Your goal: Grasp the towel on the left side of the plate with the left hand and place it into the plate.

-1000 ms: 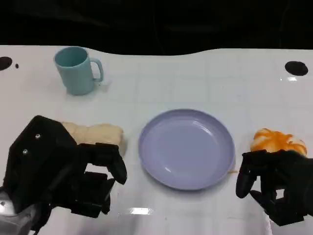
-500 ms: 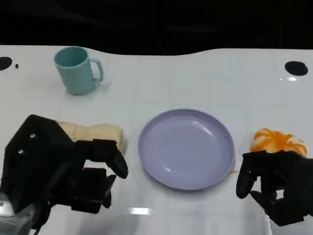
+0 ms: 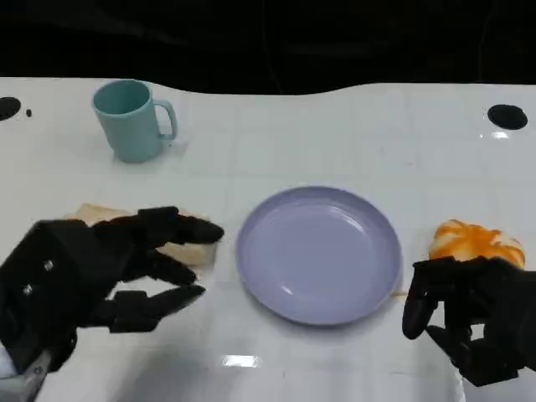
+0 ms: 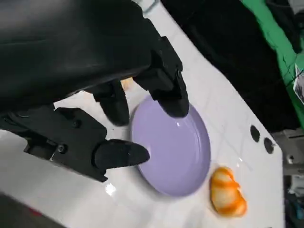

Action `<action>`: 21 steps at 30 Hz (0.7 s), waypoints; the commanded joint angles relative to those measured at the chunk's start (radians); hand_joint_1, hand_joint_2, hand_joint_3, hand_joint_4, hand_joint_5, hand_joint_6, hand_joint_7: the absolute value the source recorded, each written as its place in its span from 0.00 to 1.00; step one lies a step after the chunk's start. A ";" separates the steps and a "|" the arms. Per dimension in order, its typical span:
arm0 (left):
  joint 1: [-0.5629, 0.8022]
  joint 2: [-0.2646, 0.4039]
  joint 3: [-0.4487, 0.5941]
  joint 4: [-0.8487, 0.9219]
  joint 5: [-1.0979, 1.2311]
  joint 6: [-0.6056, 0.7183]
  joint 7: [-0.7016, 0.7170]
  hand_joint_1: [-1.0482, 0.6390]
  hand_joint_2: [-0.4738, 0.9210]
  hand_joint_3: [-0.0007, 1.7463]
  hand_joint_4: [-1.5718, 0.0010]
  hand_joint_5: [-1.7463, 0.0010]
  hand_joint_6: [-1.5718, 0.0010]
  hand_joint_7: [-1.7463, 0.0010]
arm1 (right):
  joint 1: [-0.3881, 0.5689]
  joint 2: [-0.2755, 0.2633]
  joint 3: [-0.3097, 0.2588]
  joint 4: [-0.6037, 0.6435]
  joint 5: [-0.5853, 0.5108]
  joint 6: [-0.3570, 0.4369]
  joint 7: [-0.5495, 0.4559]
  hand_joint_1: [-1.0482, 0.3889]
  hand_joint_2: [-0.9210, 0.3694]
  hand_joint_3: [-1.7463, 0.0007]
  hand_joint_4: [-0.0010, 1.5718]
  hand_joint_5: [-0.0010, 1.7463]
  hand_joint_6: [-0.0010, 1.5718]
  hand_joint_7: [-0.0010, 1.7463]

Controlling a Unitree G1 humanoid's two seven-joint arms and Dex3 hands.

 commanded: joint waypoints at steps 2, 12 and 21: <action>-0.060 0.103 -0.018 0.033 0.128 -0.076 -0.022 0.39 1.00 0.05 0.97 0.62 0.84 0.96 | -0.005 0.000 0.000 -0.008 -0.002 -0.001 -0.011 0.73 0.26 0.40 0.45 1.00 0.44 0.82; -0.232 0.201 -0.181 0.200 0.521 -0.162 -0.012 0.32 0.99 0.00 0.97 0.71 0.83 1.00 | -0.003 0.000 0.001 -0.001 0.000 -0.001 -0.013 0.73 0.26 0.39 0.45 1.00 0.44 0.82; -0.398 0.158 -0.306 0.470 0.678 -0.175 -0.040 0.30 0.98 0.00 0.86 0.86 0.82 1.00 | 0.001 0.000 0.013 -0.020 -0.013 0.014 -0.020 0.73 0.26 0.40 0.44 1.00 0.43 0.82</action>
